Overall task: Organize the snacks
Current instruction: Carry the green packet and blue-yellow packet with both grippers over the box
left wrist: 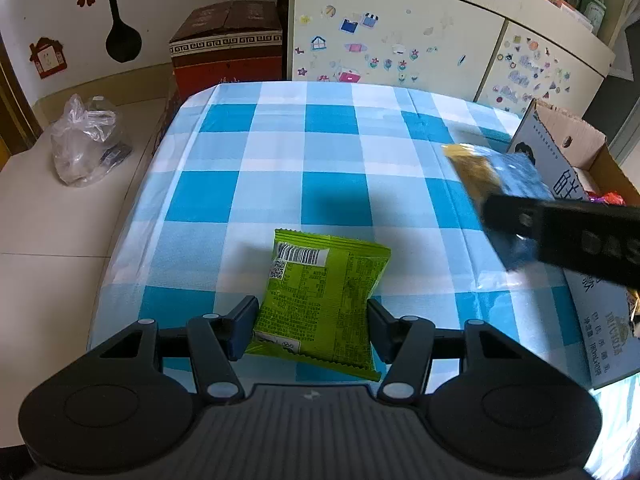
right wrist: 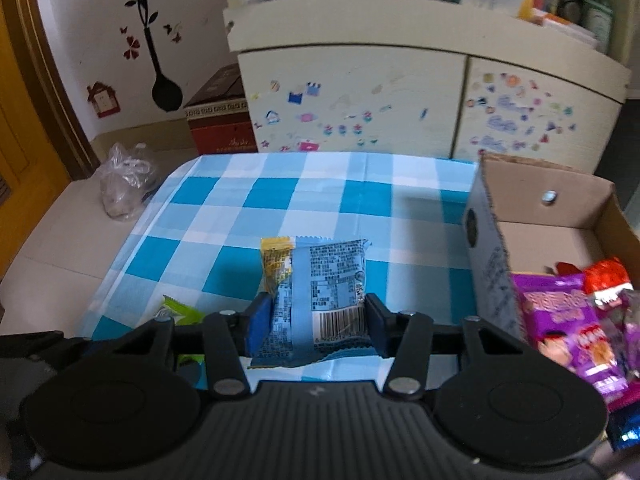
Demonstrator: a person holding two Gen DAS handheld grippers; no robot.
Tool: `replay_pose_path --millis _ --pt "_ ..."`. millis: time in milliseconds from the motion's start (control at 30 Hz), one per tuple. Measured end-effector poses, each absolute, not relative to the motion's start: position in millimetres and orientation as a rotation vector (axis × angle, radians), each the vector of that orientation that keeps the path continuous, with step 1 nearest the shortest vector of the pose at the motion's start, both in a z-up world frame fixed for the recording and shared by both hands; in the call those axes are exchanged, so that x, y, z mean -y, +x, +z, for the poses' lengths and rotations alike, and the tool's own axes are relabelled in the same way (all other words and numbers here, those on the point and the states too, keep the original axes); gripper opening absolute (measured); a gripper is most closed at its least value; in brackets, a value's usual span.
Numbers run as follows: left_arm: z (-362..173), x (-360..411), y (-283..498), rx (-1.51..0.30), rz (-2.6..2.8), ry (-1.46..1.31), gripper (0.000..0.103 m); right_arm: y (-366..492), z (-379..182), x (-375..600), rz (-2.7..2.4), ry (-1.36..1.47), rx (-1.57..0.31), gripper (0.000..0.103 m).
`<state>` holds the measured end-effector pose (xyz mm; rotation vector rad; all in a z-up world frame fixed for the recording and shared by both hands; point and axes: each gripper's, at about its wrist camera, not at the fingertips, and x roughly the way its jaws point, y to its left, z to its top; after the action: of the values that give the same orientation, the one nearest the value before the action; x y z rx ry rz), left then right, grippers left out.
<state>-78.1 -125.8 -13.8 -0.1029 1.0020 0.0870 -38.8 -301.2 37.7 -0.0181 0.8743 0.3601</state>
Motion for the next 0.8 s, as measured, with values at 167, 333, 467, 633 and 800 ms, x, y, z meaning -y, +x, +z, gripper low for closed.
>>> replay_pose_path --millis 167,333,467,633,800 --pt "-11.6 128.3 -80.1 -0.989 0.084 -0.098 0.063 -56.1 46.7 315.8 0.329 0.012 -0.864 0.051" --pt "-8.2 127.1 -81.9 -0.974 0.088 -0.105 0.063 -70.1 49.9 325.2 0.314 0.048 -0.867 0.051" --pt "-7.7 125.1 -83.7 -0.962 0.101 -0.098 0.063 -77.3 48.0 324.8 0.318 0.049 -0.88 0.051" --pt "-8.1 123.4 -91.7 -0.954 0.098 -0.119 0.063 -80.1 43.9 322.7 0.324 0.043 -0.895 0.051" --pt "-11.7 120.1 -102.7 -0.959 0.103 -0.161 0.063 -83.2 46.3 323.6 0.337 0.056 -0.888 0.051"
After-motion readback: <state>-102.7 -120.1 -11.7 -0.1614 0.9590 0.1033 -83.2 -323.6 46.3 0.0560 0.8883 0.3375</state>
